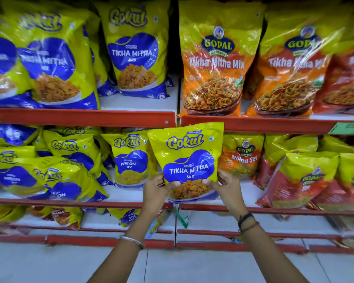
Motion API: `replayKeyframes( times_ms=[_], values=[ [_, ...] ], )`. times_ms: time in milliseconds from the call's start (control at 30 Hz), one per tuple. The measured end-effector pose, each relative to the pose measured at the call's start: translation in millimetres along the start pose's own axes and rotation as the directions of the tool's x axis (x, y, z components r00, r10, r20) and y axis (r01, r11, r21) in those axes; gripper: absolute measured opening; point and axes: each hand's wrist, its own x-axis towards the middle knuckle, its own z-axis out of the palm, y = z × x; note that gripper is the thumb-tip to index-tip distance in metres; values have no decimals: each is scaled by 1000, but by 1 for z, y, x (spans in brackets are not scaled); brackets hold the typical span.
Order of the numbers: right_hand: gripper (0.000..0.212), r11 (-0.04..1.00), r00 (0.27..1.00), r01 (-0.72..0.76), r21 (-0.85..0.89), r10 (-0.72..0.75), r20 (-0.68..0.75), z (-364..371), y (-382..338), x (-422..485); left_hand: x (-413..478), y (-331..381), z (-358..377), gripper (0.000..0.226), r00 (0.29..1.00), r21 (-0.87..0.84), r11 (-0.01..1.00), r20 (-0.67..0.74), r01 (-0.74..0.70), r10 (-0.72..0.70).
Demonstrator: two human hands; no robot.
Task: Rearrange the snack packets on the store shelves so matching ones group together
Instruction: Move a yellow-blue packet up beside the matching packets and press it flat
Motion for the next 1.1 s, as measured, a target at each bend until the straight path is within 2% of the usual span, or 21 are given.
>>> replayKeyframes(
  times_ms=[133, 233, 300, 400, 433, 500, 600, 667, 733, 833, 967, 1100],
  values=[
    [34, 995, 994, 94, 31, -96, 54, 12, -58, 2, -5, 49, -31, 16, 995, -26, 995, -26, -96, 95],
    [27, 991, 989, 127, 36, -129, 67, 21, -91, 11, 0, 80, -45, 26, 983, -41, 984, -72, -171, 168],
    [26, 990, 989, 129, 57, -132, 63, 26, -100, 19, 2, 97, -51, 23, 978, -32, 984, -115, -178, 173],
    [81, 988, 988, 151, 21, -152, 29, 34, -106, 25, 8, 106, -61, 35, 969, 4, 980, -149, -197, 196],
    [86, 986, 986, 161, 33, -162, 36, 36, -106, 27, 13, 103, -65, 46, 968, 12, 979, -144, -204, 204],
    [79, 987, 986, 158, 42, -159, 41, 40, -114, 26, 18, 100, -70, 56, 972, 35, 982, -139, -186, 189],
    [34, 986, 986, 159, 40, -161, 45, 48, -135, 17, 21, 104, -77, 57, 977, 48, 984, -120, -172, 177],
    [20, 984, 983, 174, 39, -176, 50, 52, -148, 16, 19, 117, -82, 52, 969, 30, 977, -128, -211, 213],
    [17, 971, 971, 228, 67, -232, 53, 58, -163, 20, 16, 136, -88, 40, 954, 22, 965, -152, -260, 260],
    [25, 940, 942, 334, 64, -336, 25, 70, -185, 37, 22, 165, -96, 11, 913, -24, 924, -171, -380, 371],
    [39, 895, 900, 436, 94, -435, -31, 91, -206, 72, 50, 193, -107, 22, 848, -61, 861, -221, -504, 481],
    [39, 878, 880, 475, 63, -472, -62, 115, -207, 111, 87, 201, -113, 29, 805, -29, 831, -268, -556, 529]
  ],
)
